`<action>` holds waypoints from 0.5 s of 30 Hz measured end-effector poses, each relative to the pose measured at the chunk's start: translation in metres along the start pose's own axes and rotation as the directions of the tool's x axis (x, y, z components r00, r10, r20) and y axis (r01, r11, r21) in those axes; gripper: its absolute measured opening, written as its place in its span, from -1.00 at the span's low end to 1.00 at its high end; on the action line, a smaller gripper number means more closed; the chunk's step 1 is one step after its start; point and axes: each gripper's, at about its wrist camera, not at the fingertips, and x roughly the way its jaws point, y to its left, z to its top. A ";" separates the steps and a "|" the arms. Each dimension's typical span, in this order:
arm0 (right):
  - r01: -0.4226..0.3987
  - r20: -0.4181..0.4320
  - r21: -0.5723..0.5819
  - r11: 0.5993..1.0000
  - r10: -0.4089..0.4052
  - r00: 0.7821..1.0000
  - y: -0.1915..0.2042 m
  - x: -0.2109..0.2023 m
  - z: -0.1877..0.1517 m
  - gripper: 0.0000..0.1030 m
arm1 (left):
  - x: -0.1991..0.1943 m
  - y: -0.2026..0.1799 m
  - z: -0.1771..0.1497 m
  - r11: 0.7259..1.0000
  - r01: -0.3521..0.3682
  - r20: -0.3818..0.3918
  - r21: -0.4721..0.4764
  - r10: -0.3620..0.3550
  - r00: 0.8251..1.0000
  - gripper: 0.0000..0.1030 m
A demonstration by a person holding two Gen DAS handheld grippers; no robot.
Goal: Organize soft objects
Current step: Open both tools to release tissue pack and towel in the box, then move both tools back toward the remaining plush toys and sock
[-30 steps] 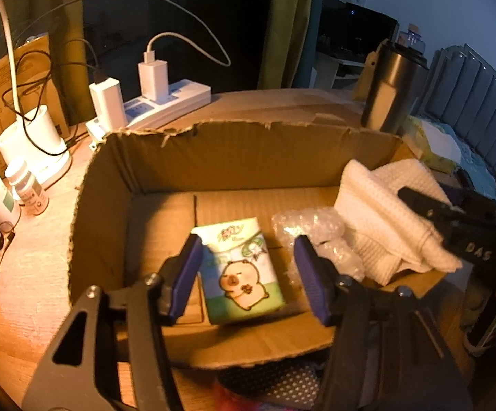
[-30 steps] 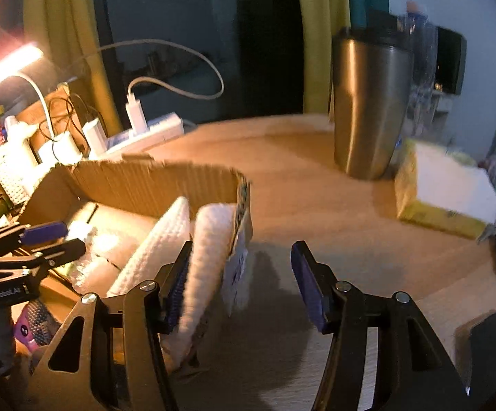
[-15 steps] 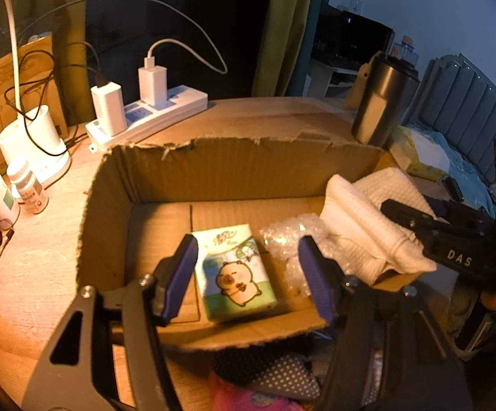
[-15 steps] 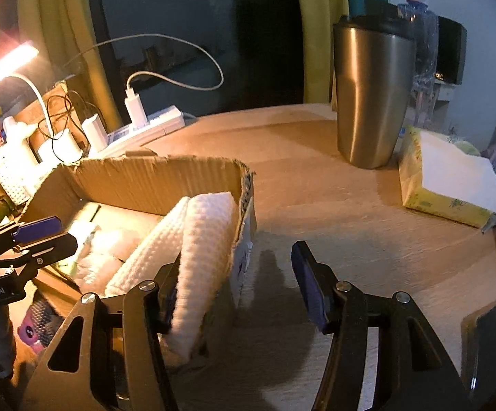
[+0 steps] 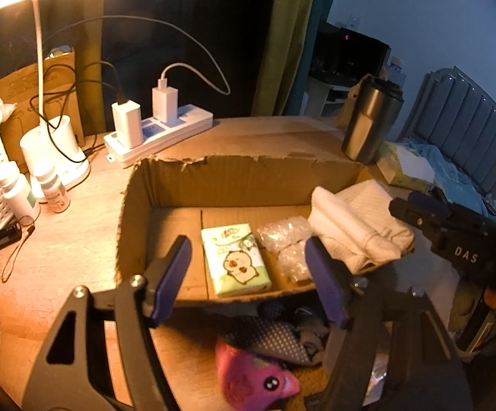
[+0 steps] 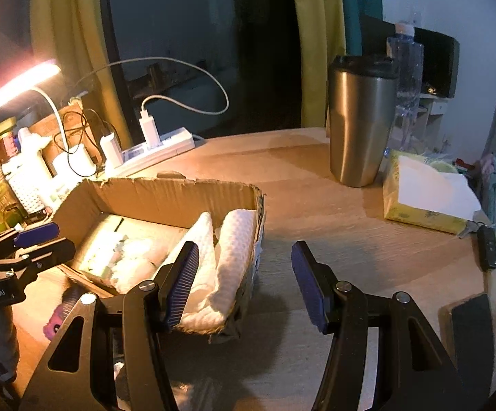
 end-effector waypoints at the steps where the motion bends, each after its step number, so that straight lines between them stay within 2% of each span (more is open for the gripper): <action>1: 0.000 0.003 0.000 1.000 0.000 1.000 0.001 -0.003 0.000 0.16 | -0.003 0.000 -0.001 1.000 0.002 0.003 0.001 -0.002 1.000 0.36; 15: -0.008 0.023 -0.031 0.999 0.009 1.000 0.027 -0.039 -0.009 0.16 | -0.038 0.003 -0.018 1.000 0.009 0.009 -0.003 -0.009 1.000 0.37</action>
